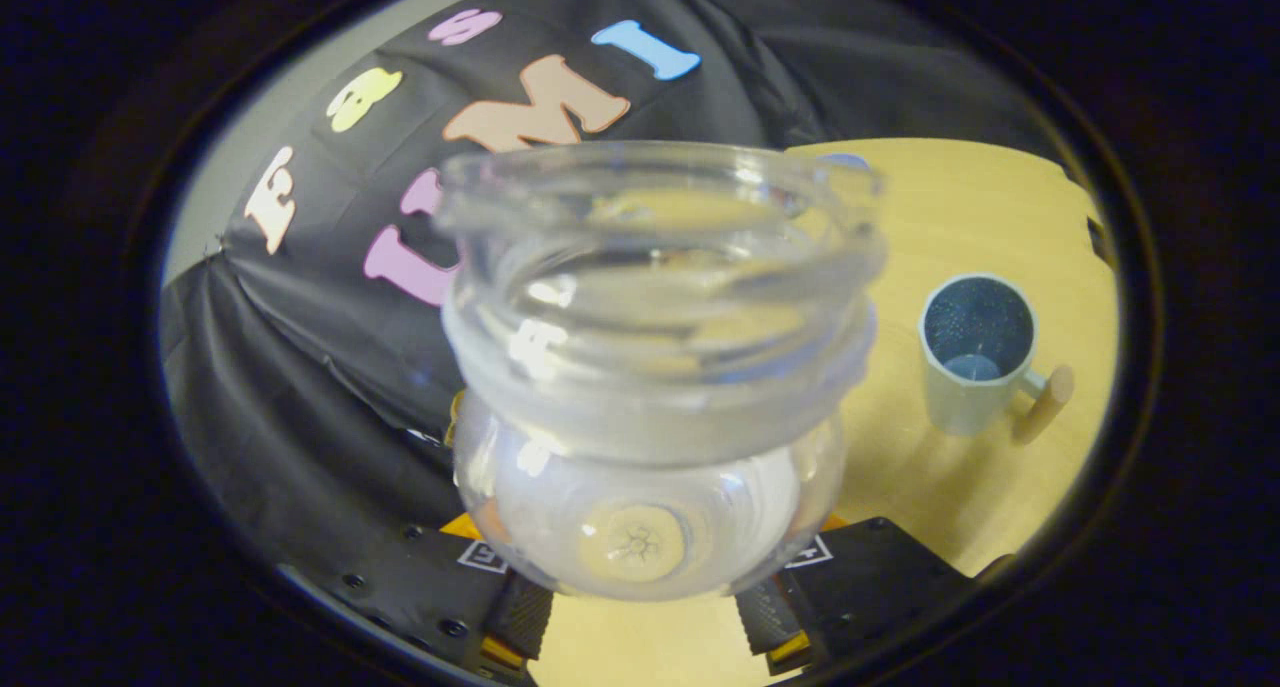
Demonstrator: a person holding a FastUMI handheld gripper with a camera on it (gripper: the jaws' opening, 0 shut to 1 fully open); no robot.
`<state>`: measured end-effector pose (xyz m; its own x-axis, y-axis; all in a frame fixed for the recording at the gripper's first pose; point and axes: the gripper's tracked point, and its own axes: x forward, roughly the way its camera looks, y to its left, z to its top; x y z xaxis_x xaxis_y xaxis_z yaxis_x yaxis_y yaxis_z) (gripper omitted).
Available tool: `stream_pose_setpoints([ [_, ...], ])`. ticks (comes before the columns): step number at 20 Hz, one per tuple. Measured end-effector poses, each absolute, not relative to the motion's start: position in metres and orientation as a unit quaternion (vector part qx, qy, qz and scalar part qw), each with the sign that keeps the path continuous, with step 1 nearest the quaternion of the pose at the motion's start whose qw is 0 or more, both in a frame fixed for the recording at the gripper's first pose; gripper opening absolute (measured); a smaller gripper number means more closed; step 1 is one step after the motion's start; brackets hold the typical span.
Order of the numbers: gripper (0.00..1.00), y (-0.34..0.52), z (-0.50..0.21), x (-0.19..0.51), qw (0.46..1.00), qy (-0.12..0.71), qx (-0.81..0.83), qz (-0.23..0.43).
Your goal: Take the bottle from table, then pour the juice into the cup, finally place the bottle on the coaster
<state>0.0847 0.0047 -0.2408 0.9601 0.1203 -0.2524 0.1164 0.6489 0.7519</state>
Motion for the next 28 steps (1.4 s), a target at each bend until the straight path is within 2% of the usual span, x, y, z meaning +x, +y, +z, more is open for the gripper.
stream_pose_setpoints([
  [10,0.99,-0.011,-0.223,0.114,0.814,0.128,0.567,0.026],
  [16,0.99,-0.023,-0.222,0.120,0.734,0.105,0.670,0.020],
  [28,0.99,-0.029,-0.223,0.135,0.644,0.114,0.756,0.015],
])
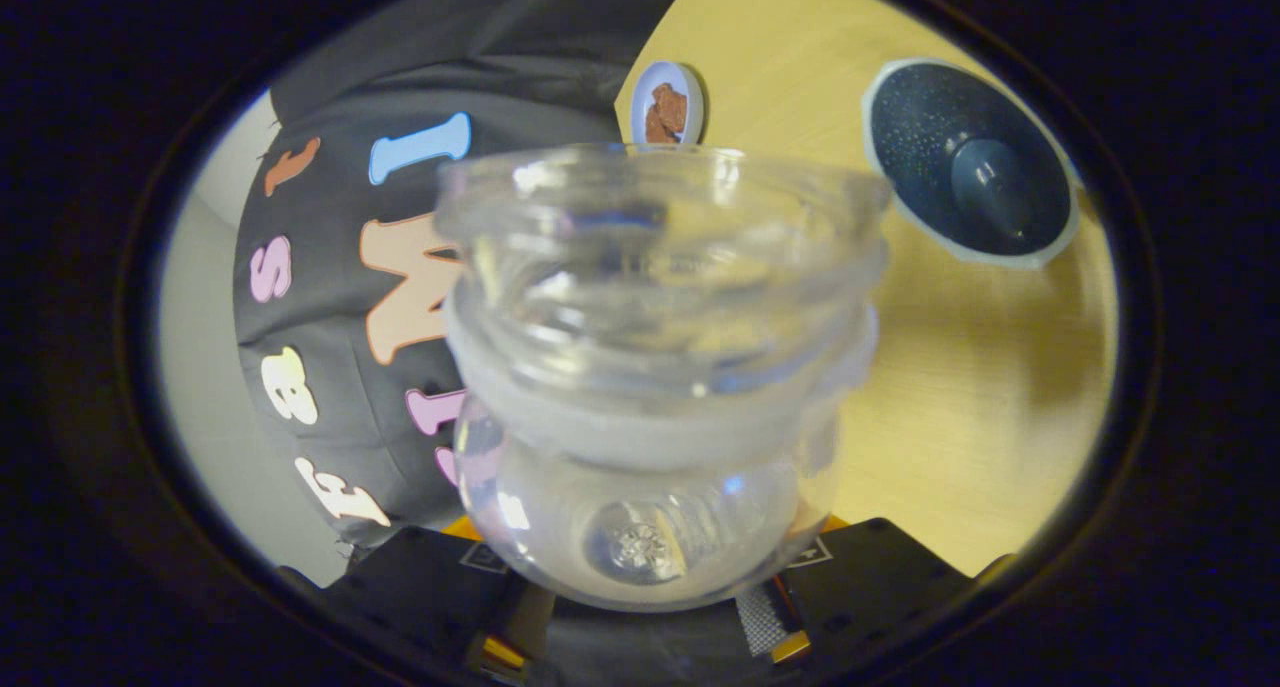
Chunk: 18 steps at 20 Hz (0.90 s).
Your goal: Take the bottle from table, then pour the juice into the cup, finally place the bottle on the coaster
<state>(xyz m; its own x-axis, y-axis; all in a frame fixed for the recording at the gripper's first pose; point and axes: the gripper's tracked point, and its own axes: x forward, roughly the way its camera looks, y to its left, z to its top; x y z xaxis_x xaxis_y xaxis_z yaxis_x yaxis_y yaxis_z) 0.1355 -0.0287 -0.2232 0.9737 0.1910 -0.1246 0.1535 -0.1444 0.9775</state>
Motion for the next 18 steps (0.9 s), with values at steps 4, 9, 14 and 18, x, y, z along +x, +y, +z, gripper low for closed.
stream_pose_setpoints([
  [4,0.99,-0.032,-0.218,0.137,0.624,0.112,0.773,0.014],
  [9,0.99,-0.037,-0.211,0.135,0.605,0.109,0.789,0.014],
  [14,0.99,-0.039,-0.205,0.134,0.590,0.109,0.800,0.019],
  [18,0.99,-0.042,-0.200,0.133,0.579,0.104,0.809,0.022],
])
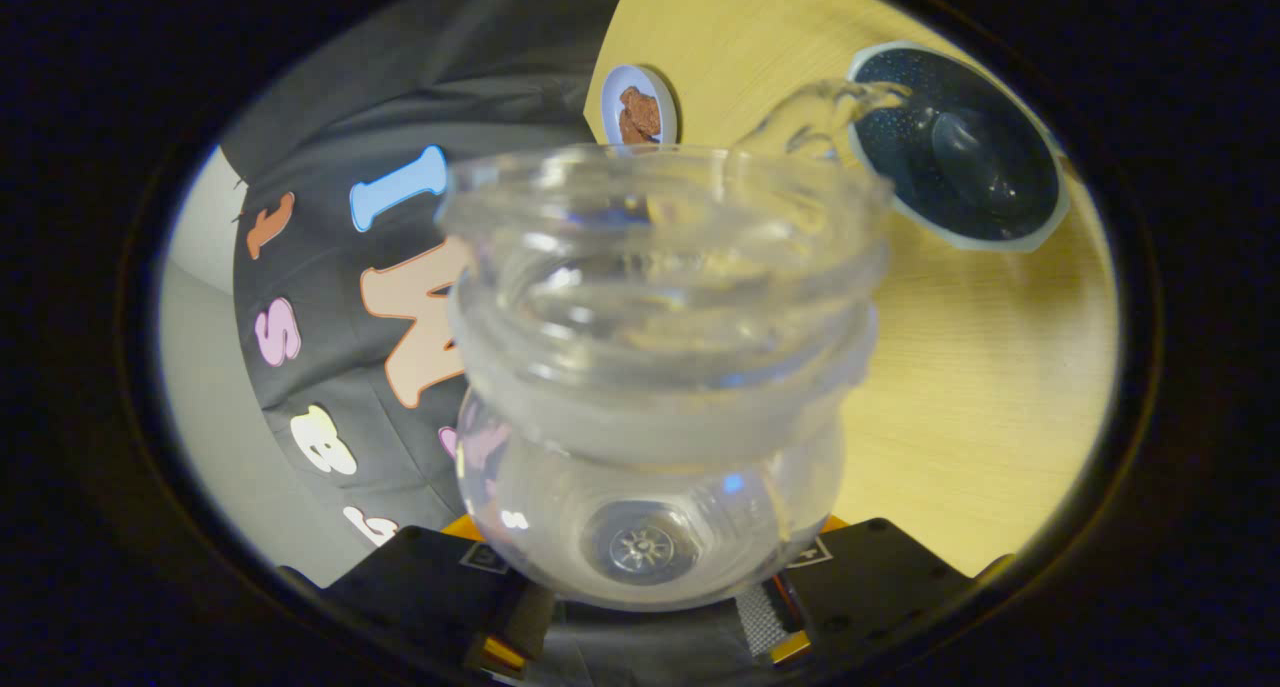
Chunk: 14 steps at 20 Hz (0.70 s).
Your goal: Take the bottle from table, then pour the juice into the cup, finally place the bottle on the coaster
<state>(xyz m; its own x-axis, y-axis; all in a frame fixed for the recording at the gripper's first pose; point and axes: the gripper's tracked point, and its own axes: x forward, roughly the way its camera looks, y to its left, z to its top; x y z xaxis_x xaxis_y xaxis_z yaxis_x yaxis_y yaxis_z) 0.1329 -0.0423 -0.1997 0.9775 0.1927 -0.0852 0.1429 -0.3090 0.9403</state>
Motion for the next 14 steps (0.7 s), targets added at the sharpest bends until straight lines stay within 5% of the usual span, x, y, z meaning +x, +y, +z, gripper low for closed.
stream_pose_setpoints([
  [14,0.99,-0.0390,-0.1946,0.1280,0.564,0.109,0.818,0.030],
])
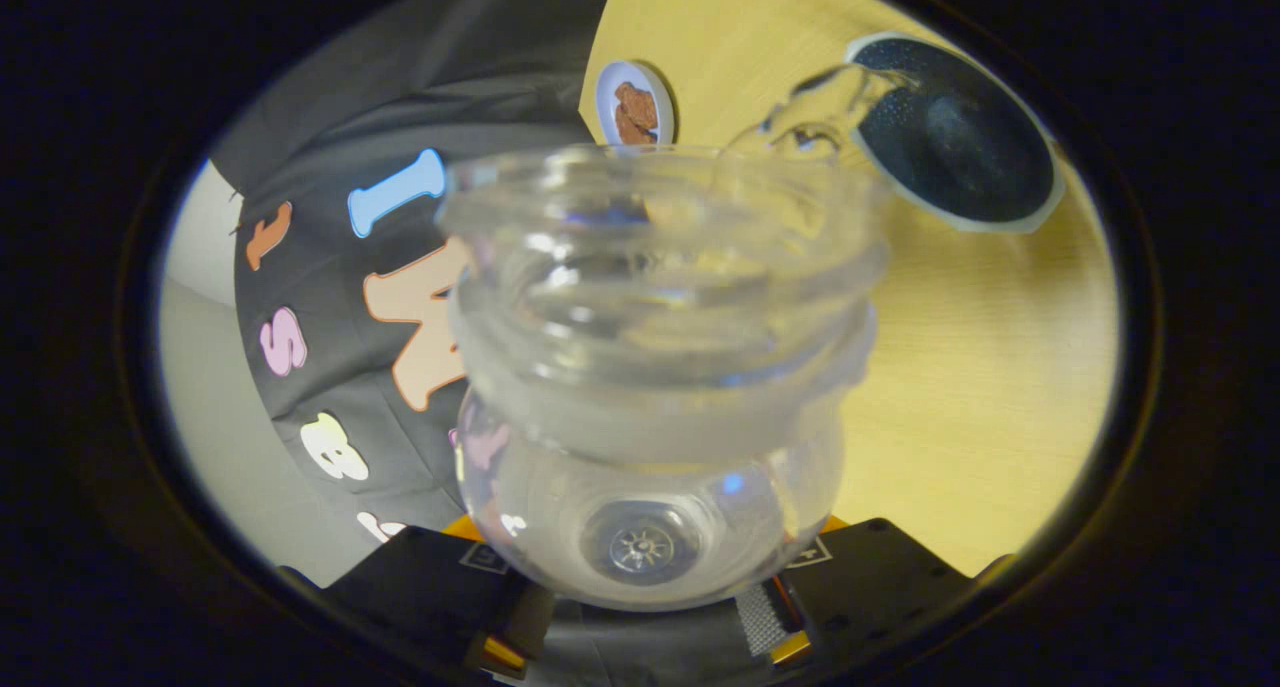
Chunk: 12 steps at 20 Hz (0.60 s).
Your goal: Take the bottle from table, then pour the juice into the cup, finally place the bottle on the coaster
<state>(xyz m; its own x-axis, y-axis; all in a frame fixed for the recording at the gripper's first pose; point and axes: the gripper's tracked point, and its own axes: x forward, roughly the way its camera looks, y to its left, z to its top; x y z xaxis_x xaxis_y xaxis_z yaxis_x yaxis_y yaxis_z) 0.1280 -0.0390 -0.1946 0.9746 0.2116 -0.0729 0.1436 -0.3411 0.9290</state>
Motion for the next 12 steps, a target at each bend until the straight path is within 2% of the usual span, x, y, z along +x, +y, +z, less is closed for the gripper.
stream_pose_setpoints([
  [12,0.99,-0.0377,-0.1907,0.1263,0.547,0.110,0.829,0.034],
])
